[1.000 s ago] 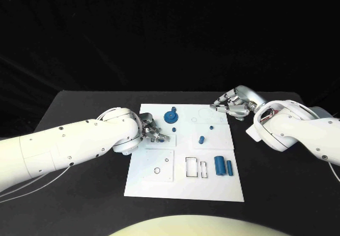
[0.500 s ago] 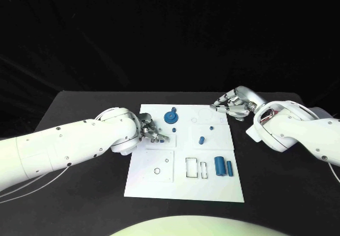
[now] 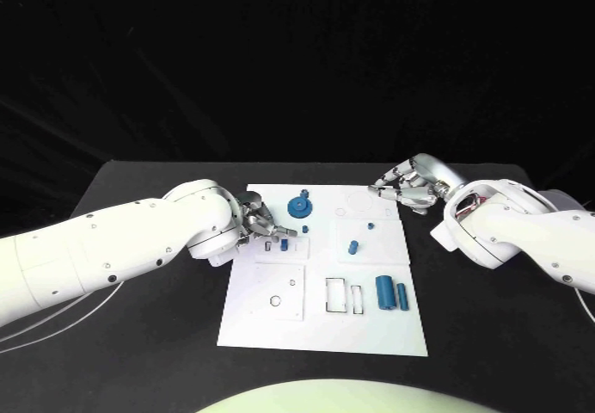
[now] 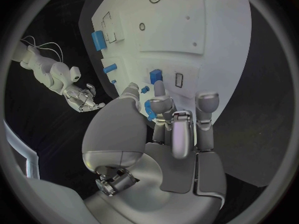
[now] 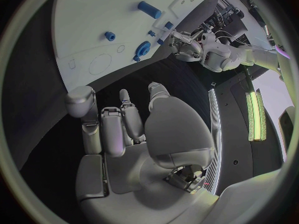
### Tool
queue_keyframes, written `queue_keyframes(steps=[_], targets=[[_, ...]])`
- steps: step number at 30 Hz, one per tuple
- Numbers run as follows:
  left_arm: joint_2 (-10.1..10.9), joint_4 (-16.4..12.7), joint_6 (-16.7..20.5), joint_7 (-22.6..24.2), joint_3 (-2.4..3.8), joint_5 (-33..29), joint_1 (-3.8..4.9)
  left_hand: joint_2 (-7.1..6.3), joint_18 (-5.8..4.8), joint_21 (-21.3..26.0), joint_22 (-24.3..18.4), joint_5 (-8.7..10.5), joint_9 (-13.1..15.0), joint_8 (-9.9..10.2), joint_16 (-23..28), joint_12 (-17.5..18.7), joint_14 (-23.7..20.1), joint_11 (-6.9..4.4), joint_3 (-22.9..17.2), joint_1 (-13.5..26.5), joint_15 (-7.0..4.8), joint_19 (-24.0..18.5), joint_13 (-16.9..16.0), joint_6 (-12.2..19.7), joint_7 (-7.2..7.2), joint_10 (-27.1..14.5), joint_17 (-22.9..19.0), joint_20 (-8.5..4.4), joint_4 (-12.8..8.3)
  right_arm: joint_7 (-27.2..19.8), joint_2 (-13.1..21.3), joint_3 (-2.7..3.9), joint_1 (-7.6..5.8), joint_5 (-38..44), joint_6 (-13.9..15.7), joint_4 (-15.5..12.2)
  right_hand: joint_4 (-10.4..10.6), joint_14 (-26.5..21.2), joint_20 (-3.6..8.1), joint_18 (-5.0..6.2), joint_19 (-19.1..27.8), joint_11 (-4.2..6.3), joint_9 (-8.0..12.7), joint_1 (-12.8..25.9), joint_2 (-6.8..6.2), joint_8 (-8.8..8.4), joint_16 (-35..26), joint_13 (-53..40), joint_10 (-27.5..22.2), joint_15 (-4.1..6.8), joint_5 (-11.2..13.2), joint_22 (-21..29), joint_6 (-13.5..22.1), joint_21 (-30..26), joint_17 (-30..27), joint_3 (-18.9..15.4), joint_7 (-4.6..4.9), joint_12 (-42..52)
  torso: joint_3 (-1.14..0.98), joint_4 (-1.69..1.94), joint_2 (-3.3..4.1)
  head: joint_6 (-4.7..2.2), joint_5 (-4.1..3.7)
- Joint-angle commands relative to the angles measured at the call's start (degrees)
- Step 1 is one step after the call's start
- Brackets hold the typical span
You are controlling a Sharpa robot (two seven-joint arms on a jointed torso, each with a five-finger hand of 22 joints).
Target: Assemble the parts on the task board
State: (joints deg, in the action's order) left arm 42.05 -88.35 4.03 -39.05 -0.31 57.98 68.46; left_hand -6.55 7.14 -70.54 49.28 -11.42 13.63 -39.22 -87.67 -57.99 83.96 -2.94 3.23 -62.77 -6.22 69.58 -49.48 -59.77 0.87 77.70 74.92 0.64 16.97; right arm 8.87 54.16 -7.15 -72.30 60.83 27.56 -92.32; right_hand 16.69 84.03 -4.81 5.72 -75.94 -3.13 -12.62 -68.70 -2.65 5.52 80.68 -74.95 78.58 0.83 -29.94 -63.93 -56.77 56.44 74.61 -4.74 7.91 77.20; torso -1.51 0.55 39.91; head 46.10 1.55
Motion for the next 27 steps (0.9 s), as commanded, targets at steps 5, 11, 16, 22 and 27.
queue_keyframes(steps=[5,11,16,22,27], targets=[[1.0,2.0,-5.1,3.8,0.65,-6.8,2.77,2.64,1.92,5.2,-7.9,-0.12,-1.2,2.4,3.1,12.1,2.9,2.21,-2.7,-7.5,2.09,-4.9,13.2,5.7,2.56,-9.4,4.0,0.98,-0.2,-0.6,-0.2,0.01,0.16,0.0,0.1,0.2,0.0,2.6,0.04,1.16,-0.5,0.13,-0.1,0.6,0.12,0.29,-0.3,-1.0,0.0,0.46,-0.2,0.1,-0.2,-0.3,0.0,-0.3,-0.19,0.2,-0.01,-0.07,-0.02,-0.52,0.03],[0.9,5.2,-12.0,4.5,0.78,-6.5,6.42,4.32,3.32,11.9,-17.1,0.02,-3.3,5.9,8.7,17.6,-0.3,4.98,-3.4,-10.8,4.44,-9.7,17.6,10.2,5.43,-15.1,-5.1,3.09,-0.2,-1.0,-0.3,0.01,0.21,-0.1,0.7,0.5,-0.1,2.5,0.04,1.23,-0.3,0.13,-0.1,0.6,0.12,0.29,-0.5,-0.8,-0.3,0.45,-0.4,0.4,-0.1,-0.7,-0.3,-0.3,-0.19,-0.1,-0.03,-0.04,-0.02,-1.06,0.01],[-0.6,8.6,-12.7,5.8,0.79,-0.7,7.84,4.28,3.42,13.3,-18.0,-0.07,-4.3,7.5,10.8,20.2,-1.4,5.55,-3.5,-13.1,4.99,-9.8,20.0,11.6,5.94,-17.4,-8.2,3.73,-0.3,-1.1,-0.4,0.01,0.25,-0.2,0.9,0.6,-0.1,2.5,0.04,1.26,-0.3,0.13,-0.1,0.6,0.14,0.29,-0.5,-0.7,-0.3,0.45,-0.4,0.5,-0.1,-0.8,-0.4,-0.4,-0.19,-0.1,-0.05,-0.06,0.05,-1.53,0.12],[-2.7,12.5,-13.3,7.1,0.72,4.9,8.31,4.43,3.47,15.3,-19.3,-0.1,-5.5,9.1,14.3,22.3,-3.2,5.52,-4.2,-14.7,5.06,-10.1,22.6,11.0,5.57,-19.0,-13.1,3.99,-0.2,-1.1,-0.5,0.01,0.26,-0.3,0.9,0.6,-0.1,2.5,0.04,1.3,-0.2,0.13,-0.1,0.6,0.15,0.28,-0.7,-0.6,-0.4,0.45,-0.6,0.7,-0.1,-1.1,-0.6,-0.4,-0.19,-0.2,-0.05,0.0,0.08,-1.79,0.46],[-4.7,15.5,-14.2,6.8,0.16,6.7,8.39,3.64,3.48,15.1,-19.3,-0.08,-5.8,9.5,10.1,19.0,-0.5,5.24,-3.7,-14.4,4.77,-8.9,21.7,9.0,5.47,-16.6,-6.9,3.78,-0.2,-1.1,-0.5,0.01,0.27,-0.3,1.0,0.5,-0.2,2.3,0.04,1.44,0.1,0.12,-0.1,0.5,0.18,0.27,-1.1,-0.1,-0.9,0.45,-0.8,1.2,-0.1,-1.8,-1.2,-0.4,-0.18,-0.7,0.0,0.0,0.15,-1.85,0.79]])
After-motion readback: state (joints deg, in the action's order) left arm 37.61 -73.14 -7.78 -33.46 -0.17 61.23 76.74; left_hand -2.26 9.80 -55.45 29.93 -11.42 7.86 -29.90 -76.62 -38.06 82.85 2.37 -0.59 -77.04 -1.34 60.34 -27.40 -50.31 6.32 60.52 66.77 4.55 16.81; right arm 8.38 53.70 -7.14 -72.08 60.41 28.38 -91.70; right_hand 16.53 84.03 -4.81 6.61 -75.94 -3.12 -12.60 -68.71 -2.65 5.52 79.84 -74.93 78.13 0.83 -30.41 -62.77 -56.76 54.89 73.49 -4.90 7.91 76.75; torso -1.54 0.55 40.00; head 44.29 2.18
